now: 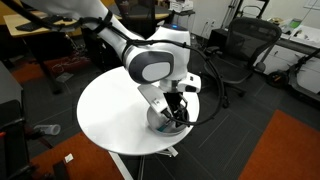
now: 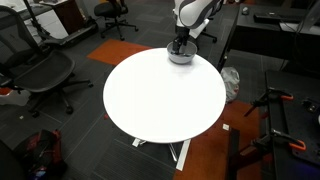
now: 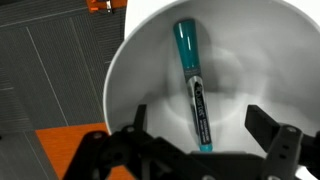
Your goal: Take the pen out of the bowl and place it on the table
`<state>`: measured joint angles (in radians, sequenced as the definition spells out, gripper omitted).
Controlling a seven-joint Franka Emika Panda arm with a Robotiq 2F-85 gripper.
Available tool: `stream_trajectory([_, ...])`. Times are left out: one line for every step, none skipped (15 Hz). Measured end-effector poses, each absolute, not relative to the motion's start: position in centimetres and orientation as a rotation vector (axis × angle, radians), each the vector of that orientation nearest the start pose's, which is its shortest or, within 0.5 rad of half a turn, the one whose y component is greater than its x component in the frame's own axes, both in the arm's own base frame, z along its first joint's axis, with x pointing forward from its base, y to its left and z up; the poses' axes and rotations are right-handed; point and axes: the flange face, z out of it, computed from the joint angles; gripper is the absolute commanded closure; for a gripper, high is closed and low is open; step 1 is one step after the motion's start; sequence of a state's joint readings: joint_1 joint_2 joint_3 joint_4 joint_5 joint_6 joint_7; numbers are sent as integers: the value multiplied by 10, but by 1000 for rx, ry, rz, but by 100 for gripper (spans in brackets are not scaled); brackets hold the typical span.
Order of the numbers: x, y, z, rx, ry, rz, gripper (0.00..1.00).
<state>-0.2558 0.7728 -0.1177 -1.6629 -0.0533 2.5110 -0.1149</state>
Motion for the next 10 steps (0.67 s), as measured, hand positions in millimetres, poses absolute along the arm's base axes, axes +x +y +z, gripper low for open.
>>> stream_trajectory([645,-243,163,-3256,295,-80,0])
stream_trajectory([647,-244,160,-3255,296,-79,0])
stream_trajectory([648,-245,157,-3255,296,-78,13])
stream_trajectory([649,-245,155,-3255,297,-76,28])
stream_trajectory([650,-246,152,-3254,297,-75,34])
stream_trajectory([651,-247,151,-3253,298,-73,43])
stream_trajectory([651,-247,149,-3253,298,-72,50])
stream_trajectory([652,-247,148,-3253,299,-71,57])
stream_trajectory([653,-248,147,-3253,299,-71,66])
stream_trajectory([653,-248,146,-3253,300,-72,73])
